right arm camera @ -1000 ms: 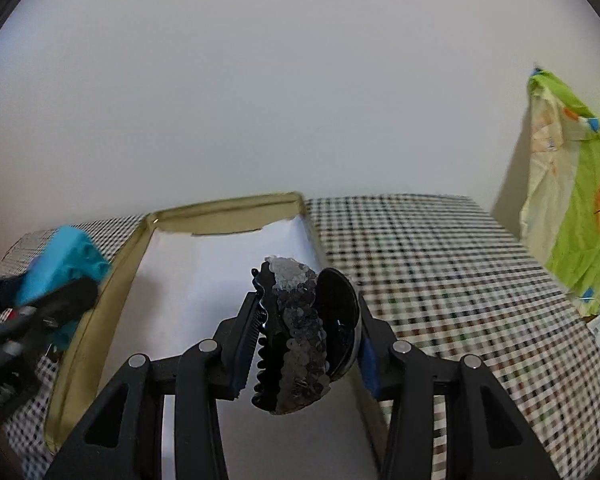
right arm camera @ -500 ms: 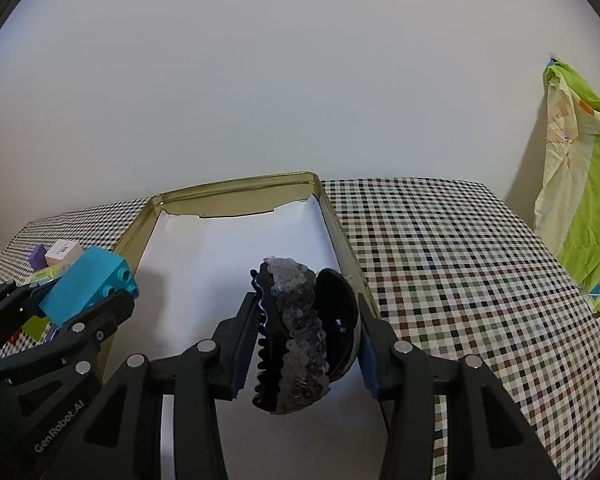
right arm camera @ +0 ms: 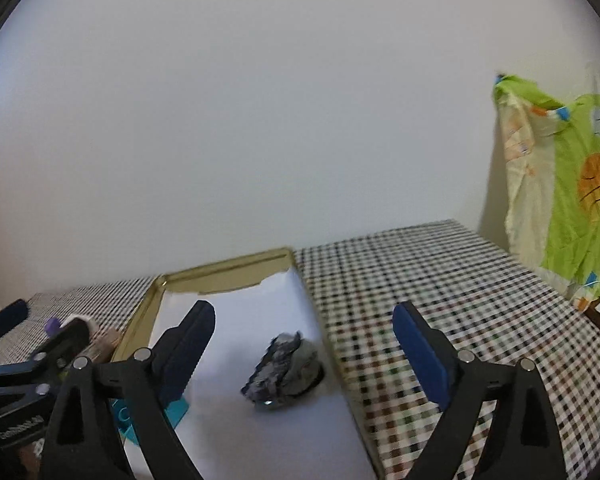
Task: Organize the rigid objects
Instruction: 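Open both tools to drop the sequined object and blue brick into the tray, then move both tools back from the tray toward the remaining objects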
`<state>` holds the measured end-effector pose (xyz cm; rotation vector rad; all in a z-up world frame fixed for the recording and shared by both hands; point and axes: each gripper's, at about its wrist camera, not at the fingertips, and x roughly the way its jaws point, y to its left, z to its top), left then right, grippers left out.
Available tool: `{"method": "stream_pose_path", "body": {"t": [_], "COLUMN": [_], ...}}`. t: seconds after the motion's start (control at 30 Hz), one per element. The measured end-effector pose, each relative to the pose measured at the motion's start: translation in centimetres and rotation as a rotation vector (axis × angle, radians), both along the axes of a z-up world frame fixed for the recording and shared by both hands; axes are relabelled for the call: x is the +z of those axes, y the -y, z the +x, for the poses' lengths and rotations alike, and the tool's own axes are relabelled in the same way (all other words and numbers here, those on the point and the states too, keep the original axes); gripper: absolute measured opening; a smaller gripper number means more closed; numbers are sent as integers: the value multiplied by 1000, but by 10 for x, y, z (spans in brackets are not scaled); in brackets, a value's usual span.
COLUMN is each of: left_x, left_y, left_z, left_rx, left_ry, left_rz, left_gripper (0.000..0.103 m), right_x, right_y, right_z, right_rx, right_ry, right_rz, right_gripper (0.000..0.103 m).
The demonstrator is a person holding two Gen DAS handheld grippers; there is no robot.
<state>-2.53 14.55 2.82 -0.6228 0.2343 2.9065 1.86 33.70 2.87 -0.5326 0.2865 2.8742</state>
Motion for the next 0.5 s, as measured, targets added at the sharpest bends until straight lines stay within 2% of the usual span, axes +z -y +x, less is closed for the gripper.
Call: {"method": "stream_pose_path", "body": {"t": [0.2, 0.37, 0.5], "left_x": [1, -5, -10], "left_y": [24, 42, 56], "left_z": [5, 3, 3], "left_rx": [21, 48, 67], "left_ry": [0, 1, -7], "left_rz": [9, 7, -4], "left_gripper": [102, 102, 102], "right_x": [-2, 4, 7], "right_y": [-1, 11, 20], "right_z": [5, 23, 29], "right_rx": [-47, -130, -156], "right_ry": [-24, -125, -151], "right_rz": [-17, 46, 70], "right_gripper": [92, 92, 92]}}
